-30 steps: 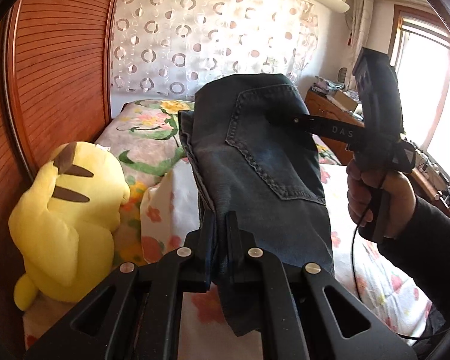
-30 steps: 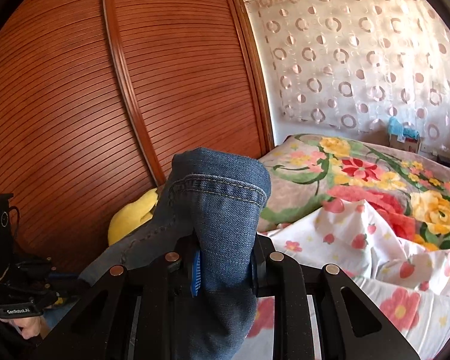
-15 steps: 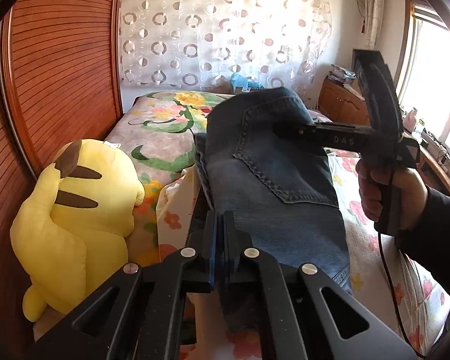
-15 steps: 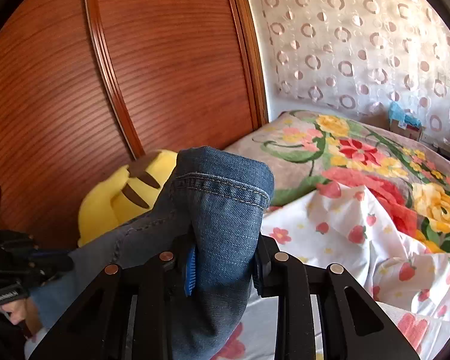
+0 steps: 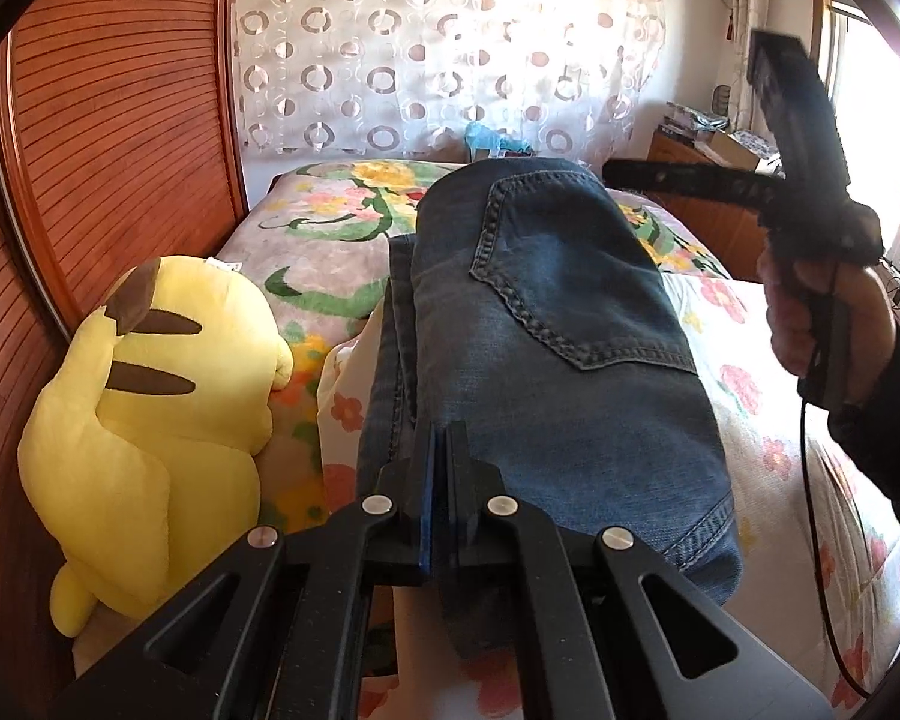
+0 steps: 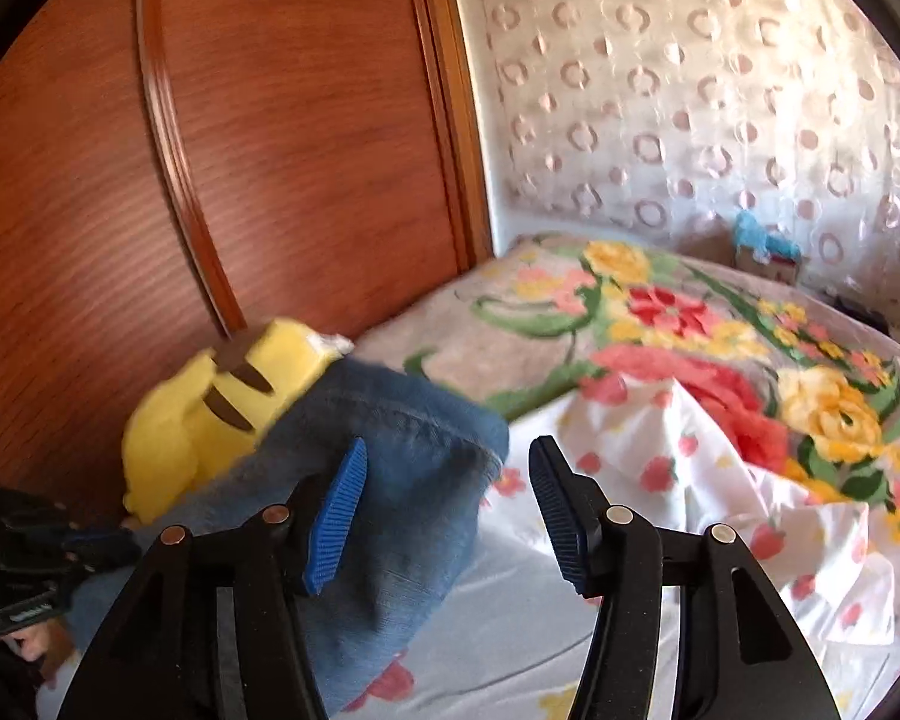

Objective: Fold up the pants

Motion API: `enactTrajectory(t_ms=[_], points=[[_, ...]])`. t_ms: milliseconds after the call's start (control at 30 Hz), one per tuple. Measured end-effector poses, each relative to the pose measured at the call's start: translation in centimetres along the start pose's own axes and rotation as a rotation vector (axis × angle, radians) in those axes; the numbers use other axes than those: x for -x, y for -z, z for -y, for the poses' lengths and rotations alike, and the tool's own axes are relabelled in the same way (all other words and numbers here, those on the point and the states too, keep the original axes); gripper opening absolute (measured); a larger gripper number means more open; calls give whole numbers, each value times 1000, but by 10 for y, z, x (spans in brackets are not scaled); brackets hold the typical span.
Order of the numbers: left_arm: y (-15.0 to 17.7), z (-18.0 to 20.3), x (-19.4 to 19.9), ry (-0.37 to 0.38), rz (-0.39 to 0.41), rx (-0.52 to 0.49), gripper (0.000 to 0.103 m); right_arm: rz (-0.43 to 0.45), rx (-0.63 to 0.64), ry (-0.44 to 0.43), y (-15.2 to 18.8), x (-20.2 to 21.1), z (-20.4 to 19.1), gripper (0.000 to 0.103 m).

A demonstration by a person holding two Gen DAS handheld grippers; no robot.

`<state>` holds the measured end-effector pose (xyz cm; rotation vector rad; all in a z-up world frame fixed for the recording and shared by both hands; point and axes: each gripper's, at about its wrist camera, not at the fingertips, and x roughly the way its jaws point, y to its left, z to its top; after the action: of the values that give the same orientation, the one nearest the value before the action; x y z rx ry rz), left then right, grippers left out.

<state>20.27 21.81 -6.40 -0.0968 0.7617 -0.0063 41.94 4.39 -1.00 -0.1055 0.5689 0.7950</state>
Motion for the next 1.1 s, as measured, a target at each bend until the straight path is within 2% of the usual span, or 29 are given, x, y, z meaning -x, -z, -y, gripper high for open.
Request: enactTrajectory(t_ms=[33,67,133,300,400,633,700,767,800,833,867,1100], points=[[0,1,0,-3,-2,-2,4,-2,12,-28,-2,1,-3,38],[1,1,-1,-7,-5,-4,4,-15,34,-46,-3,0,-8,31],[3,1,-3,-10,-10,-2,4,-40,66,-50,-3,-6,-14,27],[6,0,-6,-13,-18,13,4,-107,82,-7,-5,-41,-13,24],[7,-1,-6,-10,-17,21,4,-119,82,-11,-5,-55,-11,24],[3,-2,3,-6,5,63,5,-111,73,14,-8,-43,-19,25],[3,-1,7,-21,12,56,14,-102,65,3,-3,-37,-18,25],[2,1,14,-45,41,51,51,-95,59,-9,1,-29,-20,25],[2,2,18,-48,59,49,58,-94,56,-19,3,-24,-20,25],[1,2,20,-52,67,49,79,-93,55,-22,4,-20,-22,25],[1,2,23,-58,68,55,91,-92,56,-24,7,-17,-23,25],[-1,5,35,-59,65,67,91,-80,54,-42,19,17,-28,25]])
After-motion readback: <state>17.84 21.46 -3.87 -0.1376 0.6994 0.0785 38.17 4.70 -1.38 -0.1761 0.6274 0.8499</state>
